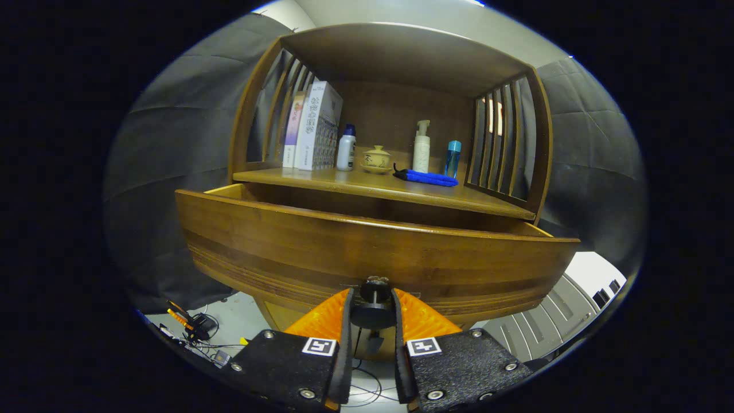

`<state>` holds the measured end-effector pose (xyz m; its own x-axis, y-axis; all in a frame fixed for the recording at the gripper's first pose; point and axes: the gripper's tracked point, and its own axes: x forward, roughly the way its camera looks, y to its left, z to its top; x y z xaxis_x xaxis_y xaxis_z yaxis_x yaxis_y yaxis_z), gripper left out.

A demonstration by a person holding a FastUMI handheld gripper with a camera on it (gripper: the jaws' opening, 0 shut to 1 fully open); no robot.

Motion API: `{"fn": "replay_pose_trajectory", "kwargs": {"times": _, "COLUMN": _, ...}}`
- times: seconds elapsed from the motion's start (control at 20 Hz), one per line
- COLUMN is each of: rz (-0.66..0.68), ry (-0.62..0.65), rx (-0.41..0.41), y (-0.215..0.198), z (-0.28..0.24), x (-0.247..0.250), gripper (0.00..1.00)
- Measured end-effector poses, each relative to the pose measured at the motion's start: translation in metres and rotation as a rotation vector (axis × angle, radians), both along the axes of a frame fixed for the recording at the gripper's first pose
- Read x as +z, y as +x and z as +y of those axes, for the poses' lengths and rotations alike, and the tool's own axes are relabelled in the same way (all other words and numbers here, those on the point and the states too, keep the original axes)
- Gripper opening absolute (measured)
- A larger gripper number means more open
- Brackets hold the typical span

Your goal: Pull open the drawer, take out the items inside it, and place them on the countertop above the cabinet.

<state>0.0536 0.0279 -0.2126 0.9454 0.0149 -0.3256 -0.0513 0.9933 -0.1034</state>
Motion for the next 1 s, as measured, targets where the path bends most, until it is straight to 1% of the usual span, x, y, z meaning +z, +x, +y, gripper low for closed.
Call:
{"fn": "replay_pose_trajectory", "kwargs": {"times": 0.15, "rz": 0.016, "ry": 0.027, "rx": -0.008, "y": -0.021, "z": 0.003, "x": -0.003, "gripper": 0.31}}
{"fn": "replay_pose_trajectory", "kwargs": {"times": 0.35, "rz": 0.03, "ry": -0.005, "rx": -0.003, "y": -0.042, "z": 0.005, "x": -0.005, "gripper": 0.3}}
{"fn": "replay_pose_trajectory", "kwargs": {"times": 0.55, "rz": 0.049, "ry": 0.032, "rx": -0.014, "y": -0.063, "z": 0.004, "x": -0.007, "gripper": 0.31}}
{"fn": "replay_pose_trajectory", "kwargs": {"times": 0.7, "rz": 0.052, "ry": 0.037, "rx": -0.009, "y": -0.074, "z": 0.008, "x": -0.008, "gripper": 0.3}}
{"fn": "replay_pose_trajectory", "kwargs": {"times": 0.85, "rz": 0.054, "ry": 0.032, "rx": 0.01, "y": -0.076, "z": 0.01, "x": -0.009, "gripper": 0.53}}
{"fn": "replay_pose_trajectory", "kwargs": {"times": 0.95, "rz": 0.016, "ry": 0.065, "rx": 0.028, "y": -0.077, "z": 0.013, "x": 0.002, "gripper": 0.67}}
{"fn": "replay_pose_trajectory", "kwargs": {"times": 1.0, "rz": -0.016, "ry": 0.096, "rx": 0.036, "y": -0.077, "z": 0.016, "x": 0.015, "gripper": 0.75}}
